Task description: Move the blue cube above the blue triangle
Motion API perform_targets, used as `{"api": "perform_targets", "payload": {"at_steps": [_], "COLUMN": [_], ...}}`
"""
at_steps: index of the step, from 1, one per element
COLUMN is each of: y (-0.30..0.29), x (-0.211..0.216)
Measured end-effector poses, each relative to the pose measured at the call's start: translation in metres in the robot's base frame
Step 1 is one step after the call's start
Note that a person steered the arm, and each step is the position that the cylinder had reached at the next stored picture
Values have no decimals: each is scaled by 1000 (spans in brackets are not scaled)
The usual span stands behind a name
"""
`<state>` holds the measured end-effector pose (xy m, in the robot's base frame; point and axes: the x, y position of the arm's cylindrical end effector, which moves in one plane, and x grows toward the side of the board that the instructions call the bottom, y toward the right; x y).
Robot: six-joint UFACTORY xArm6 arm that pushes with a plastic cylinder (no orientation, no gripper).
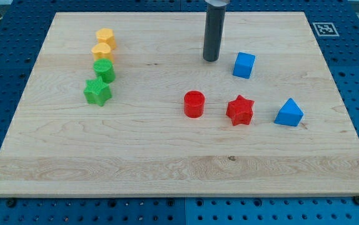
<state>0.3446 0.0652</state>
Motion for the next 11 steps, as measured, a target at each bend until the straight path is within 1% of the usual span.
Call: {"api": "perform_targets", "payload": {"at_steps": [3,6,8,11], "y": [53,68,87,115], "x": [8,39,70,69]}}
